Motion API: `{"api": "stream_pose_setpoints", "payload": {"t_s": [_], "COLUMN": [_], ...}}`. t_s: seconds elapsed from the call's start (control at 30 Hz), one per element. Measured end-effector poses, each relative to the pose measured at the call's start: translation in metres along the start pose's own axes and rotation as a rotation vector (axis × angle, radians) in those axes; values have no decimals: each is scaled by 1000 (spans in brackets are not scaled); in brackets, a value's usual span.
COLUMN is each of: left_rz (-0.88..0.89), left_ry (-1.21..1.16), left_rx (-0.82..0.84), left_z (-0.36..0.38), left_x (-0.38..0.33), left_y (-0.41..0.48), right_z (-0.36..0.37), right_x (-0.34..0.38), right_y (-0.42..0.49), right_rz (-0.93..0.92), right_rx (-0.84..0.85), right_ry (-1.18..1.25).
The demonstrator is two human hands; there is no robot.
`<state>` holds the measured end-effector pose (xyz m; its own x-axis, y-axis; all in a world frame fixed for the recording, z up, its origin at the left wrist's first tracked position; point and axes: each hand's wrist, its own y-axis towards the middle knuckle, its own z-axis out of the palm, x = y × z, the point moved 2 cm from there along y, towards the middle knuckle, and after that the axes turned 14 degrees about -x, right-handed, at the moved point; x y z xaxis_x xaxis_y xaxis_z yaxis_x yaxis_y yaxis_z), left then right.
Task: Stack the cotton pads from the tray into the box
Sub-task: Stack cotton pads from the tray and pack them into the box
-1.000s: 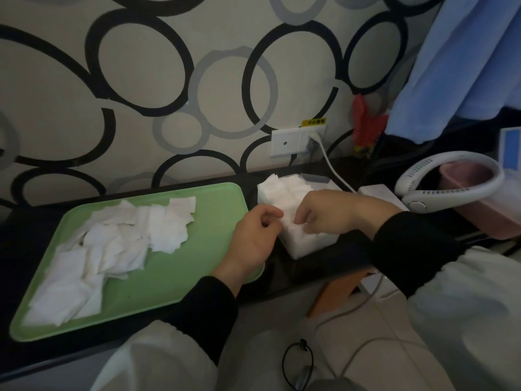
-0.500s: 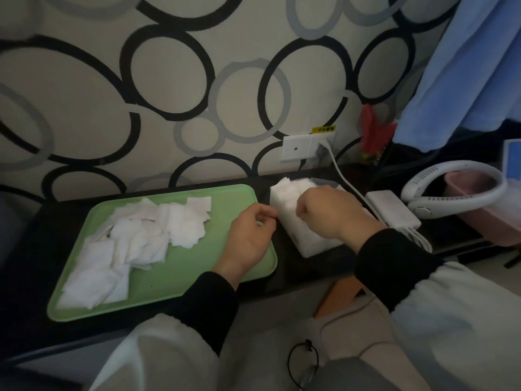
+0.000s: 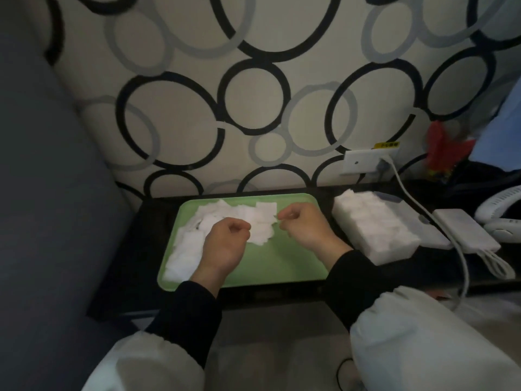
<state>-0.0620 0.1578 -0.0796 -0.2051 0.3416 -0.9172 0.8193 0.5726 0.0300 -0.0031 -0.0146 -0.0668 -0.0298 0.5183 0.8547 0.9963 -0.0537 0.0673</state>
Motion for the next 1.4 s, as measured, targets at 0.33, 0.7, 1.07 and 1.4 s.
{"api": "stream_pose_setpoints", "payload": {"t_s": [0.33,0.7,1.07,1.4], "left_rz": [144,177,151,-39], "left_ry": [98,84,57,-256], "left_rx": [-26,19,15,235], "left_z": [-31,-37,-43,-27], "left_x": [18,20,21,9], "left_y": [30,39,38,27], "right_z": [60,92,65,42], "right_x": [-3,2,16,23], "right_y": [19,44,36,7], "right_rz": [-211,-243,-182,-94], "right_rx": [-86,18,-24,201], "right_ry": [-116,-390,29,399]}}
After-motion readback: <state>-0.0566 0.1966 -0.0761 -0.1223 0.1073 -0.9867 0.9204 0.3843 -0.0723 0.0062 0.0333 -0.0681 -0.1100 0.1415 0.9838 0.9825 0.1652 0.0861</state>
